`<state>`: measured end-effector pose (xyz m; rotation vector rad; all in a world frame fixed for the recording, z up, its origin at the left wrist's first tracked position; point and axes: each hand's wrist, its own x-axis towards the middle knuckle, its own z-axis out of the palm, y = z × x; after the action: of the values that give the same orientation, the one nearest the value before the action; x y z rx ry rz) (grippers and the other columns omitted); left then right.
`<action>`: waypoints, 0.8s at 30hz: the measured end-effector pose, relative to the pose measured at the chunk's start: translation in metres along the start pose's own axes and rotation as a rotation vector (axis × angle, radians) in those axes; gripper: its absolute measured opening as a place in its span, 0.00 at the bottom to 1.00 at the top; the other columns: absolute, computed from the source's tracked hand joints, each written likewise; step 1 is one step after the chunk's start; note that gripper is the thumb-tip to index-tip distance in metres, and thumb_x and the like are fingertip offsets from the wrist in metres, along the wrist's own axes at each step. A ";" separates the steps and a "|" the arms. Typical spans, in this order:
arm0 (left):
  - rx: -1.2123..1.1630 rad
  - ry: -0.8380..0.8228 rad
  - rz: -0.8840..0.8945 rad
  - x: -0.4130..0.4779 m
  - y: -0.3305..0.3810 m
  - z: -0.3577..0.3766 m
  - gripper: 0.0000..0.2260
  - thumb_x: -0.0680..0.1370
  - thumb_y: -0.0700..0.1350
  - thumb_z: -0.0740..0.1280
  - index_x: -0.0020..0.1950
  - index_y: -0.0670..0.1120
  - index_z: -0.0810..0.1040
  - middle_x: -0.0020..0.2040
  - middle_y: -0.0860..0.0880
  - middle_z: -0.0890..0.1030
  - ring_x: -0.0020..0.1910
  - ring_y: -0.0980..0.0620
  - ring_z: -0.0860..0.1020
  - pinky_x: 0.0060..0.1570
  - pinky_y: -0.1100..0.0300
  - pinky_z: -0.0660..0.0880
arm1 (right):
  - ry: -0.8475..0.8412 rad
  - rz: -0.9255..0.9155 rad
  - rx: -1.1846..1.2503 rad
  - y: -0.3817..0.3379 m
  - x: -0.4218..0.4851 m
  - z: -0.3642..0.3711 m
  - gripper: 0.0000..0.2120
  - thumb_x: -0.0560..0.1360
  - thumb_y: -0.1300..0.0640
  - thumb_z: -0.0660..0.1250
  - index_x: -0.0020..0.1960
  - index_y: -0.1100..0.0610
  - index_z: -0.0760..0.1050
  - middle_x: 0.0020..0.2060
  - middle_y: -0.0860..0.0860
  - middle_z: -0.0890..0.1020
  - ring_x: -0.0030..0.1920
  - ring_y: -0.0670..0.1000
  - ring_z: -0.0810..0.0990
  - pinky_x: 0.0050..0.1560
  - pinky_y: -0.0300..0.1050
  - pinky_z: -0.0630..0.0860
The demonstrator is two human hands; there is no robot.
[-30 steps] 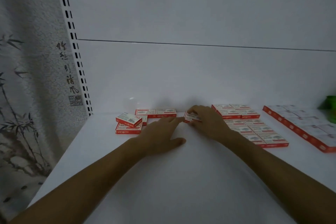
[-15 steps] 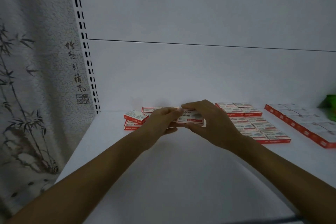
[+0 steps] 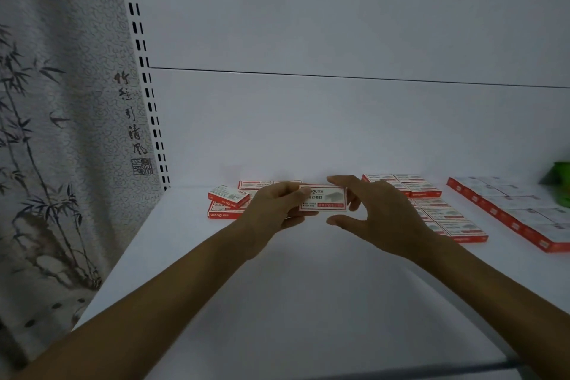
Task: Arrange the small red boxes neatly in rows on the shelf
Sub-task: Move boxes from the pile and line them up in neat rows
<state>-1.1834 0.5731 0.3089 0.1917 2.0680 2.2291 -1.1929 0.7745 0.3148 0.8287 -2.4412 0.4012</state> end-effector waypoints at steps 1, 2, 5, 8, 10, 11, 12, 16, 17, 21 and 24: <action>0.020 -0.008 0.013 0.000 0.001 0.006 0.06 0.78 0.45 0.64 0.52 0.46 0.78 0.49 0.46 0.83 0.47 0.50 0.83 0.50 0.58 0.79 | 0.011 -0.013 -0.018 0.003 -0.002 -0.003 0.28 0.68 0.44 0.71 0.64 0.51 0.70 0.46 0.47 0.83 0.36 0.41 0.75 0.43 0.35 0.67; 0.048 -0.009 0.026 0.001 0.002 0.013 0.06 0.78 0.45 0.63 0.52 0.46 0.78 0.48 0.47 0.83 0.46 0.51 0.83 0.50 0.59 0.79 | 0.020 -0.021 -0.032 0.006 -0.005 -0.006 0.26 0.68 0.44 0.71 0.63 0.51 0.72 0.45 0.47 0.84 0.36 0.42 0.75 0.43 0.36 0.67; 0.163 -0.009 0.082 0.005 0.005 0.032 0.06 0.79 0.47 0.62 0.52 0.48 0.78 0.48 0.49 0.82 0.48 0.52 0.82 0.49 0.61 0.79 | 0.035 -0.009 -0.046 0.020 -0.014 -0.018 0.23 0.68 0.44 0.70 0.60 0.52 0.74 0.45 0.48 0.84 0.36 0.44 0.79 0.40 0.35 0.69; 0.277 -0.039 0.138 0.013 0.006 0.060 0.12 0.79 0.49 0.62 0.61 0.49 0.72 0.50 0.51 0.80 0.52 0.52 0.78 0.51 0.60 0.77 | 0.020 0.056 -0.078 0.039 -0.028 -0.032 0.24 0.68 0.45 0.72 0.61 0.52 0.74 0.49 0.49 0.83 0.41 0.48 0.82 0.44 0.41 0.77; 0.337 -0.069 0.169 0.018 0.005 0.081 0.19 0.78 0.51 0.62 0.68 0.49 0.66 0.55 0.51 0.79 0.54 0.53 0.76 0.50 0.63 0.76 | 0.015 0.116 -0.105 0.052 -0.040 -0.044 0.25 0.67 0.44 0.72 0.61 0.51 0.74 0.51 0.49 0.83 0.44 0.49 0.82 0.46 0.42 0.77; 0.389 -0.074 0.202 0.021 0.003 0.091 0.21 0.78 0.52 0.62 0.69 0.49 0.63 0.59 0.51 0.78 0.55 0.54 0.75 0.49 0.65 0.75 | 0.018 0.138 -0.105 0.059 -0.045 -0.050 0.25 0.67 0.45 0.72 0.62 0.51 0.74 0.52 0.49 0.83 0.44 0.47 0.82 0.45 0.38 0.75; 0.457 -0.067 0.247 0.025 0.001 0.100 0.23 0.77 0.53 0.62 0.70 0.49 0.62 0.63 0.51 0.75 0.57 0.55 0.74 0.51 0.66 0.74 | 0.014 0.165 -0.101 0.065 -0.050 -0.056 0.25 0.67 0.45 0.73 0.62 0.51 0.74 0.52 0.49 0.83 0.44 0.44 0.80 0.44 0.32 0.72; 0.648 -0.054 0.367 0.035 -0.012 0.132 0.31 0.73 0.59 0.63 0.72 0.50 0.59 0.70 0.53 0.68 0.66 0.55 0.67 0.64 0.56 0.68 | -0.048 0.289 -0.084 0.102 -0.069 -0.070 0.25 0.69 0.43 0.70 0.63 0.48 0.72 0.54 0.46 0.80 0.47 0.42 0.74 0.46 0.37 0.68; 0.666 -0.069 0.378 0.037 -0.015 0.139 0.32 0.72 0.61 0.63 0.72 0.51 0.60 0.71 0.53 0.67 0.67 0.55 0.66 0.66 0.54 0.67 | -0.079 0.315 -0.069 0.112 -0.074 -0.071 0.25 0.69 0.42 0.70 0.64 0.47 0.71 0.57 0.45 0.79 0.50 0.44 0.74 0.49 0.40 0.69; 0.767 -0.108 0.415 0.044 -0.025 0.156 0.32 0.73 0.60 0.64 0.73 0.51 0.58 0.72 0.53 0.64 0.68 0.56 0.63 0.68 0.54 0.61 | -0.181 0.368 0.031 0.135 -0.081 -0.076 0.23 0.70 0.46 0.70 0.63 0.46 0.71 0.60 0.45 0.76 0.56 0.44 0.72 0.54 0.40 0.66; 0.816 -0.110 0.391 0.052 -0.031 0.161 0.34 0.73 0.61 0.64 0.75 0.51 0.57 0.74 0.52 0.62 0.71 0.52 0.60 0.70 0.51 0.60 | -0.301 0.370 0.046 0.144 -0.078 -0.075 0.23 0.73 0.47 0.67 0.66 0.48 0.68 0.64 0.46 0.72 0.62 0.46 0.69 0.61 0.43 0.66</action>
<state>-1.2100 0.7420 0.2911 0.8044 2.9313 1.3109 -1.2024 0.9540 0.3168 0.4779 -2.8867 0.4984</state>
